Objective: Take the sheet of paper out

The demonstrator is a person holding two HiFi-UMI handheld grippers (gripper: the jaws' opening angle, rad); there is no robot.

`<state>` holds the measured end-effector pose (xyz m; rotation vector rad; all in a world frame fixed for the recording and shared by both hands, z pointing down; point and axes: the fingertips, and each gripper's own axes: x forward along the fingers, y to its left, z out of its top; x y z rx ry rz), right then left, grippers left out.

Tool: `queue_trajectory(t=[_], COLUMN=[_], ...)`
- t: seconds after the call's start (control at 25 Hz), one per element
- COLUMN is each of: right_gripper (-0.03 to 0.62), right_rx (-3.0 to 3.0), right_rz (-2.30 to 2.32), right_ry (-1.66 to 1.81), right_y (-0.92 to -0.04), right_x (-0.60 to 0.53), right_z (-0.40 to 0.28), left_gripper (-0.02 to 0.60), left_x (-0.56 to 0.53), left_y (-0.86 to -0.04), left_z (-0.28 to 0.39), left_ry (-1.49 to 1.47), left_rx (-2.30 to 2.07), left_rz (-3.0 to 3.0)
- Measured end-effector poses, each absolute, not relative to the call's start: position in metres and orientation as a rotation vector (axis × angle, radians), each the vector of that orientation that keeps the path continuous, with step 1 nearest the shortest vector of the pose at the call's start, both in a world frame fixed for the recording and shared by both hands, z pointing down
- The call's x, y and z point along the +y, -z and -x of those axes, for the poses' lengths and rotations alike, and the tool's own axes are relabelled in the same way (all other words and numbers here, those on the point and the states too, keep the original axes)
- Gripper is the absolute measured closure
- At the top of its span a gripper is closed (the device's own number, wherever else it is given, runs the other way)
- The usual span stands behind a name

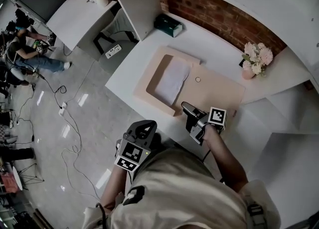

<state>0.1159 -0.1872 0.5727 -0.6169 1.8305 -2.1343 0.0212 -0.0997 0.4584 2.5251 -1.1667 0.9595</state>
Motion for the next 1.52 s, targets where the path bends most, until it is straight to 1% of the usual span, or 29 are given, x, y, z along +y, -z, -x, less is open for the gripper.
queue_trajectory(t=[0.32, 0.68, 1.2, 1.52], right_gripper=[0.261, 0.260, 0.260, 0.261], right_rx=[1.861, 1.965, 2.049, 2.066], right_rz=[0.703, 0.708, 0.731, 0.781], right_ry=[2.244, 2.204, 2.232, 2.150], right_y=[-0.620, -0.623, -0.627, -0.624], right_x=[-0.197, -0.213, -0.242, -0.268], right_z=[-0.107, -0.083, -0.043, -0.036], left_gripper=[0.566, 0.566, 0.566, 0.566], left_x=[-0.108, -0.124, -0.169, -0.188], left_y=[-0.458, -0.460, -0.474, -0.475], left_z=[-0.033, -0.025, 0.037, 0.070], left_ry=[-0.991, -0.950, -0.774, -0.683], left_rx=[-1.134, -1.075, -1.093, -1.136], left_rz=[-2.543, -2.595, -2.566, -2.526])
